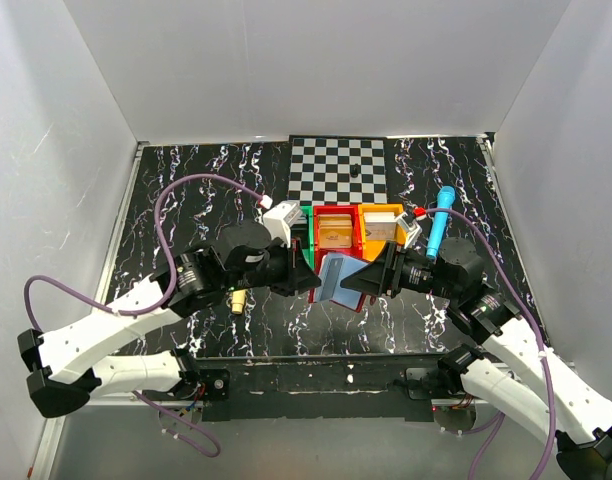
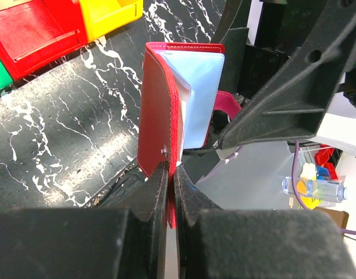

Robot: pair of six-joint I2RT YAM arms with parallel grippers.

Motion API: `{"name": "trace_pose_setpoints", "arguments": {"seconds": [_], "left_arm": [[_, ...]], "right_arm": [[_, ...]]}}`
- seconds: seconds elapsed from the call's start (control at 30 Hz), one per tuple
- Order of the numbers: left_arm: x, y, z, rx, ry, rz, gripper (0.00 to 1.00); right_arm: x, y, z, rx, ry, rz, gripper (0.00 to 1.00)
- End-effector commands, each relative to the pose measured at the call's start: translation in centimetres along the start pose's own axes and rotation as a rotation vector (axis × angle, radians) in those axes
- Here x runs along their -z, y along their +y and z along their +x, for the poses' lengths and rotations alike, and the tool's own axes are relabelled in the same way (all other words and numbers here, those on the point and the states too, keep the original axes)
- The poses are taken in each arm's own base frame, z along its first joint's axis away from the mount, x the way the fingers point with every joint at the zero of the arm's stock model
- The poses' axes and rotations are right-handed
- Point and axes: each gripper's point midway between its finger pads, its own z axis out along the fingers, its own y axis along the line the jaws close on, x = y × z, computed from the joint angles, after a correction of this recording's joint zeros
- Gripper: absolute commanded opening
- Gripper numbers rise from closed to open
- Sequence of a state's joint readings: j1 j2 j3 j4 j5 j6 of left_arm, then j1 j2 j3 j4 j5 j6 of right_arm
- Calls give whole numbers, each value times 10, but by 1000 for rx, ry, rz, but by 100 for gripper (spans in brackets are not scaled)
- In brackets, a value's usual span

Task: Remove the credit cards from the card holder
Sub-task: Open the card holder at the center of the board.

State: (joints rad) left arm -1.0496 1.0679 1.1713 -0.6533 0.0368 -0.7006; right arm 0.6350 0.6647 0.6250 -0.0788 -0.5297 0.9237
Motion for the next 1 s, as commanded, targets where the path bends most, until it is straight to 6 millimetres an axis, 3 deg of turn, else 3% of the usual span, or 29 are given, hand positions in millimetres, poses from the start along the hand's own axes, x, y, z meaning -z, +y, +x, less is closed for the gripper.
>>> {"name": "trace_pose_setpoints", "arguments": {"seconds": [0.0, 0.3, 0.57, 0.67, 0.83, 0.97], "left_arm": [[14, -14, -11, 13, -66, 72, 0], [19, -23, -6, 40, -96, 169, 0], [25, -12, 7, 93, -149, 211, 0], [27, -6, 11, 120, -183, 223, 1], [31, 2, 13, 154, -257, 263, 19], [29, 18, 17, 185, -301, 225, 23]], "right_arm": [[3, 17, -9, 33, -34, -58, 70], [4, 20, -7, 37, -15, -70, 33], [8, 15, 1, 50, 13, -40, 1], [8, 9, 4, 54, 26, -21, 1], [7, 4, 9, 62, 48, -13, 1], [5, -3, 11, 68, 59, 2, 1]]}}
